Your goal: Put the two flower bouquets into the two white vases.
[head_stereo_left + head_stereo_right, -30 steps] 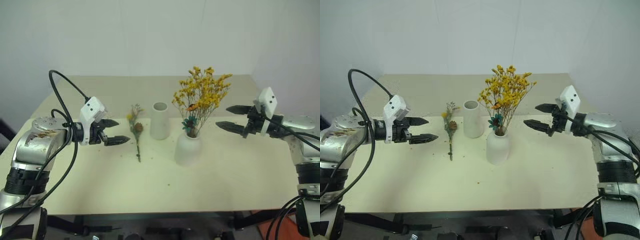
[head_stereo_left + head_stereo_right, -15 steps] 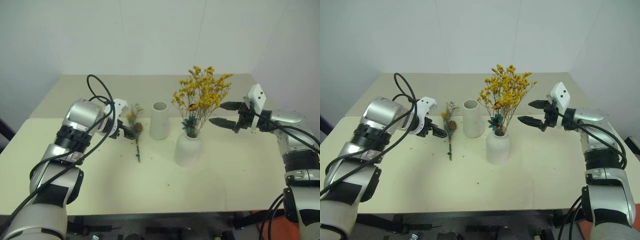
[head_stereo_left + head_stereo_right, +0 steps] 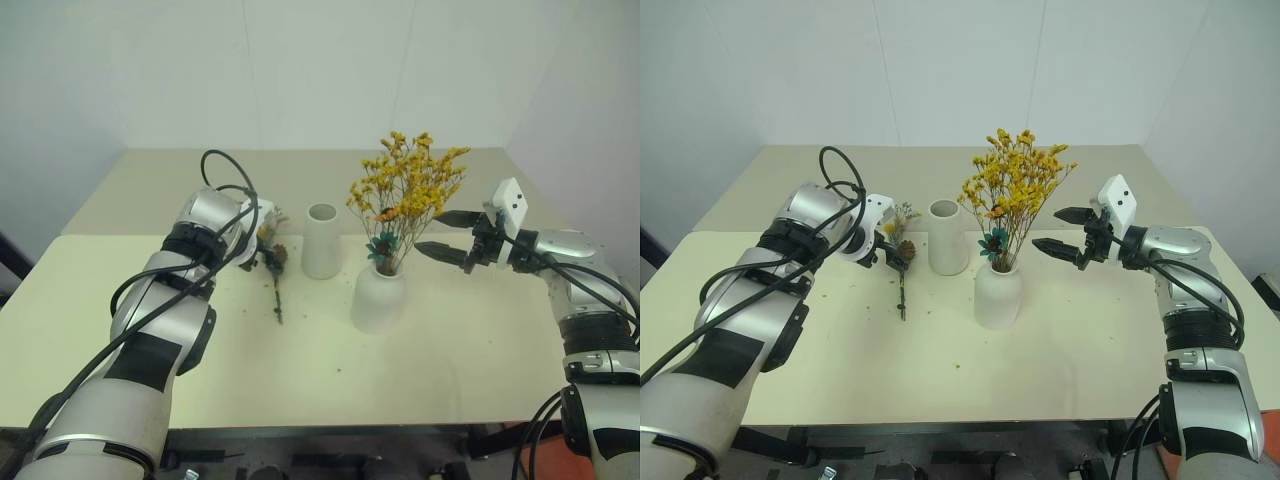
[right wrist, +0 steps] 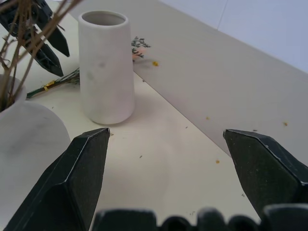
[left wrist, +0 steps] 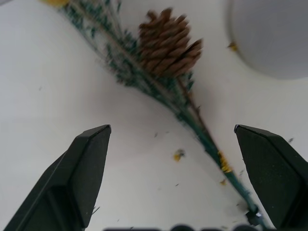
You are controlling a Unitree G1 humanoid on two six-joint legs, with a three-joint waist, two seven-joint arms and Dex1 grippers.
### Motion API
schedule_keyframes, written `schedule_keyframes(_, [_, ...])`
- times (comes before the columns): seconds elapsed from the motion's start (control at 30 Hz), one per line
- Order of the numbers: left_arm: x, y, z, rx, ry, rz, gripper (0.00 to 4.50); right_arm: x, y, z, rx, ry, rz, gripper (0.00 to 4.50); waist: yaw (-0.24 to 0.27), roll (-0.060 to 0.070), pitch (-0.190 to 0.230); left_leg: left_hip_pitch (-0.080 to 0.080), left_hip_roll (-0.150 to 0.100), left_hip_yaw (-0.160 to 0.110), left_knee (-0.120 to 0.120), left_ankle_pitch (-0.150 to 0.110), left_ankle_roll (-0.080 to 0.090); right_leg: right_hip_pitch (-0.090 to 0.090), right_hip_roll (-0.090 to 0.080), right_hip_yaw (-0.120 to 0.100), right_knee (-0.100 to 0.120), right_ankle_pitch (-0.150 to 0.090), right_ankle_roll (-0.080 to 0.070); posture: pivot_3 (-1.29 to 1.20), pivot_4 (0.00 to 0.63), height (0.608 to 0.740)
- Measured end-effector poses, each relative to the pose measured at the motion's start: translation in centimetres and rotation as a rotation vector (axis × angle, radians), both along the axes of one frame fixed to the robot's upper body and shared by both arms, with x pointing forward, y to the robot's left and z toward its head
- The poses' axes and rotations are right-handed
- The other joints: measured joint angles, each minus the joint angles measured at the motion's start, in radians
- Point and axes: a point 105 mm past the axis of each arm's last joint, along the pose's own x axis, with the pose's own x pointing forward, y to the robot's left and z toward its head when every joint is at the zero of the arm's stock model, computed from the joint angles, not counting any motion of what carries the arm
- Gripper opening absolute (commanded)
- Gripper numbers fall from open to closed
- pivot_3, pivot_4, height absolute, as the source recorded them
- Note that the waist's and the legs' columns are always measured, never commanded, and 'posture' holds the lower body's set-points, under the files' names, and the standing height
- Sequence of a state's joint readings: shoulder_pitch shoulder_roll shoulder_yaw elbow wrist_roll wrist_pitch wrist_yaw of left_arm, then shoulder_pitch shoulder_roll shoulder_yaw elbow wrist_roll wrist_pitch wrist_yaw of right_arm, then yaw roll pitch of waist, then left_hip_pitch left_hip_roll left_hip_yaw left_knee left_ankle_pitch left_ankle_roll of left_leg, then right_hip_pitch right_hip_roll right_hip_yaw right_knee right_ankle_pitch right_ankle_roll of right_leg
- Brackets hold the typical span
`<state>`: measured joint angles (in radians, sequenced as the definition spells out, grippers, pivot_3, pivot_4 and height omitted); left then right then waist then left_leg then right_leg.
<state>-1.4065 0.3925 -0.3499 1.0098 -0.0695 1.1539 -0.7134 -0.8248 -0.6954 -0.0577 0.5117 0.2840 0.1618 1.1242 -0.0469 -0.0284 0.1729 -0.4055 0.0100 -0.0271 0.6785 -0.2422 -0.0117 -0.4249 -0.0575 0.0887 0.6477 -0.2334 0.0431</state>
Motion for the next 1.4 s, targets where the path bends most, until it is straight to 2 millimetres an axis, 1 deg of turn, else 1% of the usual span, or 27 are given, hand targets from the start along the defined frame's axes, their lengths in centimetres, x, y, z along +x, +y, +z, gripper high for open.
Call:
schedule_keyframes(0.07, [0.1,-0.4,-0.1,0.008,-0.001,-0.011,4.50,-0.1,0.0,-0.2,0.004,0.003,0.000,4.46,0.000,0.000,0.000,0.000,0.000,0.000,0.000,0.000,0.000,0.000,0.000,0.000,0.000,0.000,0.000,0.00,0.150,0.740])
schedule_keyframes(0.3, [-0.3,-1.7,-2.2,0.005,0.061,0.003,4.50,-0.2,0.1,-0.3,0.010,0.009,-0.002,4.46,-0.001,0.000,0.000,0.000,0.000,0.000,0.000,0.000,0.000,0.000,0.000,0.000,0.000,0.000,0.000,0.00,0.150,0.740])
schedule_keyframes(0.5, [-0.4,-1.8,-2.9,-0.004,0.081,0.049,4.50,-0.2,0.2,-0.2,0.011,0.006,0.001,4.46,0.000,0.000,0.000,0.000,-0.001,0.000,0.000,0.000,0.000,0.000,0.000,0.000,0.000,0.000,0.000,0.00,0.150,0.740])
schedule_keyframes(0.63, [-0.4,-1.6,-3.0,0.001,0.085,0.078,3.64,-0.2,0.3,-0.3,0.015,0.008,0.003,4.50,0.000,0.000,0.000,0.001,-0.001,0.000,0.000,0.000,0.000,0.000,-0.001,0.000,0.000,0.000,0.000,0.00,0.150,0.740])
schedule_keyframes(1.0, [-0.8,-1.5,-3.3,0.007,0.117,0.097,0.06,-0.2,0.4,-0.4,0.017,0.011,0.003,4.50,0.001,0.000,0.000,0.001,-0.001,0.000,0.000,0.000,0.000,0.001,-0.001,0.000,0.000,0.000,0.000,0.00,0.150,0.740])
schedule_keyframes(1.23, [-0.8,-0.7,-3.2,-0.010,0.115,0.127,0.02,-0.2,0.3,-0.4,0.018,0.011,0.000,4.50,-0.001,0.000,0.000,0.001,-0.001,-0.001,0.000,0.000,0.000,0.001,-0.001,0.000,0.001,0.000,0.000,0.00,0.150,0.740])
schedule_keyframes(1.33, [-0.6,0.9,-3.0,-0.004,0.097,0.170,0.02,-0.2,0.3,-0.4,0.018,0.014,0.000,4.50,-0.006,0.000,0.000,0.001,-0.001,-0.001,0.000,0.000,0.000,0.000,-0.001,0.000,0.001,0.000,0.000,0.00,0.150,0.740])
schedule_keyframes(1.4, [-0.2,2.3,-2.3,-0.004,0.061,0.210,0.02,-0.1,0.3,-0.4,0.018,0.017,-0.001,4.50,-0.008,0.000,0.000,0.001,-0.001,-0.001,0.000,0.000,0.000,0.000,-0.001,0.000,0.001,0.000,0.000,0.00,0.150,0.740])
